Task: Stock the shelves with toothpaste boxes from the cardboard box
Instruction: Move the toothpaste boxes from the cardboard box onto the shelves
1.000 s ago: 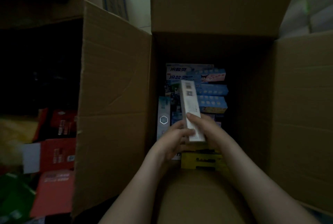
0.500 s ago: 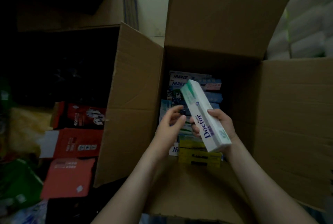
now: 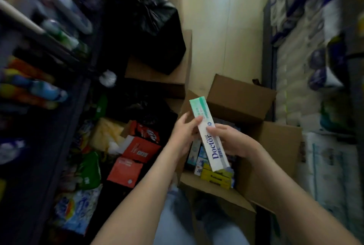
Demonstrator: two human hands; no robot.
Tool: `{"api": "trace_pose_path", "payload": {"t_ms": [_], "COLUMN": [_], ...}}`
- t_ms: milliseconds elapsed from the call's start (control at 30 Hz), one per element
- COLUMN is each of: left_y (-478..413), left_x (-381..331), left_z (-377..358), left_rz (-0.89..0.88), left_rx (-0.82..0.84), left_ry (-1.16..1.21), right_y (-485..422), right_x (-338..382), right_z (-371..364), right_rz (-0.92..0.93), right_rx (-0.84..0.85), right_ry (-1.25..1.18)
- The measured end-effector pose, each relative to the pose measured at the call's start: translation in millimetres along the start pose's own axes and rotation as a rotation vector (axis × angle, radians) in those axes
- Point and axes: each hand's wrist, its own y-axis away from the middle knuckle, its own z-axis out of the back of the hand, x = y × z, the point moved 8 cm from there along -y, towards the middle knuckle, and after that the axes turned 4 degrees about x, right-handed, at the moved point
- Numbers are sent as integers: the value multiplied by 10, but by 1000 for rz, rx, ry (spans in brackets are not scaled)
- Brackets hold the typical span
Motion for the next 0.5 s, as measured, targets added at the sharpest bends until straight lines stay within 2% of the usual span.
{"api": "trace_pose_path", "payload": {"t_ms": [100,267,300,367,500], "left_y": [430,1177,1314,1590,2250], "left_x": [-447,-882,-959,-1136,-1340], "left_z": [16,284,427,803,1537], "left_rz": [-102,-130,-163,-271,-434], "left_rx": [10,17,-44,-268,-706], "left_ry": [-15,-222,-228,-221,-52], "right_y": [254,362,342,268,57], "right_x": [520,1129,1228,1383,1508], "right_z": [-330,-989,-1170,-1576,-2513], "right_rz": [109,241,253,269,271], "right_rx": [-49,3,22,63,171], "right_ry": [134,-21,-29,-16,-11]}}
